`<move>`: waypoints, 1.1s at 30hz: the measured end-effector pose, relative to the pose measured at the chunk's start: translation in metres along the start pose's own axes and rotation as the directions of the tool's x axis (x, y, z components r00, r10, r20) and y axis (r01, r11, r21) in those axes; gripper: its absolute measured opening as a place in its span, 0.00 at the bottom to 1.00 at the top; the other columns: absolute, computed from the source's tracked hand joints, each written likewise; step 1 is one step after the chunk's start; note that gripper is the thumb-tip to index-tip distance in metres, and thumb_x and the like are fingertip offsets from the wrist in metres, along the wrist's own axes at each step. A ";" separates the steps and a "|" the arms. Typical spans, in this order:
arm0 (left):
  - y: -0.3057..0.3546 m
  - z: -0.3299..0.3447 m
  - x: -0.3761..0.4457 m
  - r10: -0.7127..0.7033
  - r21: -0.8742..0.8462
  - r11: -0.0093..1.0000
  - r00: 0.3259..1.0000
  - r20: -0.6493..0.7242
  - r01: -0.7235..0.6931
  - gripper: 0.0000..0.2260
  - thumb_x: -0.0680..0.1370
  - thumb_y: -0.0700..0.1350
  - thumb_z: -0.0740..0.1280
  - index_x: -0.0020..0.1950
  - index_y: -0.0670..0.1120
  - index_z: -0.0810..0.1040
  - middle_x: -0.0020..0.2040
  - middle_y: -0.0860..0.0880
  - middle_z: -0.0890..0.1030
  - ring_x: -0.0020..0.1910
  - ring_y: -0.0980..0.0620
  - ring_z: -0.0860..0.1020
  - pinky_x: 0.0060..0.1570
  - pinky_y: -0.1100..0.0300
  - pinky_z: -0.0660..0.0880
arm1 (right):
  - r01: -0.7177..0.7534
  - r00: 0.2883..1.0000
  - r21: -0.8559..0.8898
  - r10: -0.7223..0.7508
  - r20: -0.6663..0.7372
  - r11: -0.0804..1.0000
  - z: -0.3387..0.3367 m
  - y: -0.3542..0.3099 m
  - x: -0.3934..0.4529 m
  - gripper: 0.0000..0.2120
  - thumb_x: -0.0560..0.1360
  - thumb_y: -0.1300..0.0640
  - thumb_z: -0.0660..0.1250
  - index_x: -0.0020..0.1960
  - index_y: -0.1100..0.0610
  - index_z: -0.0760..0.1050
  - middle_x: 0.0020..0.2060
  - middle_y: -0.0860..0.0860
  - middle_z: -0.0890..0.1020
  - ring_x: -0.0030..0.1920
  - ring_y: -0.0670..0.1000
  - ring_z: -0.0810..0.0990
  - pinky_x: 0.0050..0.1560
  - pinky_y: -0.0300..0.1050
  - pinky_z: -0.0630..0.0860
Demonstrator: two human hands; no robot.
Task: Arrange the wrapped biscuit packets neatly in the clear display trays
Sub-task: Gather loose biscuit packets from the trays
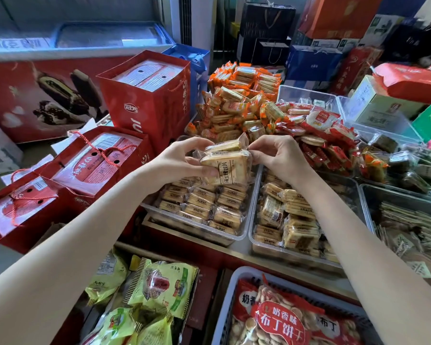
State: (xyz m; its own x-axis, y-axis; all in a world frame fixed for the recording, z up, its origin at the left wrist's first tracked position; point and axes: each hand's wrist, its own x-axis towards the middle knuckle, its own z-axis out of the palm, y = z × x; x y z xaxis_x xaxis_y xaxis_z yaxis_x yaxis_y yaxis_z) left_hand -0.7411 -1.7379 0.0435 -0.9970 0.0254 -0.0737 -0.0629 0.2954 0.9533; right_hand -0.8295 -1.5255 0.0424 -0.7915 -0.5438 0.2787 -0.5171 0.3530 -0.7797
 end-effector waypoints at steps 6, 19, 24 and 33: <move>-0.002 -0.003 0.004 0.009 -0.064 0.998 0.997 0.072 -0.004 0.25 0.66 0.41 0.77 0.60 0.51 0.76 0.53 0.47 0.83 0.52 0.50 0.82 0.52 0.63 0.77 | -0.095 0.995 0.197 0.087 0.048 0.976 -0.004 0.003 -0.004 0.02 0.74 0.62 0.69 0.44 0.56 0.79 0.38 0.47 0.82 0.39 0.39 0.80 0.46 0.35 0.78; -0.001 -0.006 0.007 0.031 -0.159 0.987 0.999 0.035 -0.025 0.23 0.65 0.41 0.73 0.60 0.51 0.75 0.49 0.50 0.83 0.47 0.56 0.82 0.46 0.64 0.78 | -0.090 0.995 0.209 0.080 0.054 0.974 -0.004 0.010 -0.003 0.05 0.67 0.59 0.73 0.39 0.58 0.79 0.34 0.46 0.82 0.36 0.41 0.81 0.41 0.34 0.78; -0.002 -0.003 0.011 0.010 -0.154 0.988 1.000 0.002 -0.009 0.26 0.68 0.40 0.76 0.64 0.47 0.73 0.50 0.47 0.83 0.47 0.55 0.82 0.48 0.61 0.79 | -0.261 0.963 0.537 0.252 0.090 0.802 -0.001 0.016 -0.010 0.02 0.74 0.63 0.68 0.43 0.60 0.76 0.39 0.51 0.84 0.40 0.47 0.82 0.43 0.40 0.81; -0.017 -0.011 0.010 -0.037 -0.121 0.992 0.994 -0.105 0.024 0.26 0.65 0.41 0.77 0.61 0.49 0.75 0.53 0.48 0.82 0.49 0.52 0.82 0.50 0.62 0.78 | -0.338 0.941 0.541 0.274 0.199 0.770 0.009 0.011 -0.010 0.07 0.70 0.65 0.70 0.48 0.61 0.81 0.40 0.53 0.85 0.42 0.49 0.84 0.45 0.39 0.80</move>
State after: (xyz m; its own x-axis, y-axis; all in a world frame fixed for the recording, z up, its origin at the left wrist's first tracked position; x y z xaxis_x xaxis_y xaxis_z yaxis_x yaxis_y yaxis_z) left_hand -0.7507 -1.7529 0.0301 -0.9932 -0.0861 -0.0779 -0.0923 0.1779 0.9797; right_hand -0.8246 -1.5230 0.0266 -0.8216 -0.5666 -0.0624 0.0453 0.0442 -0.9980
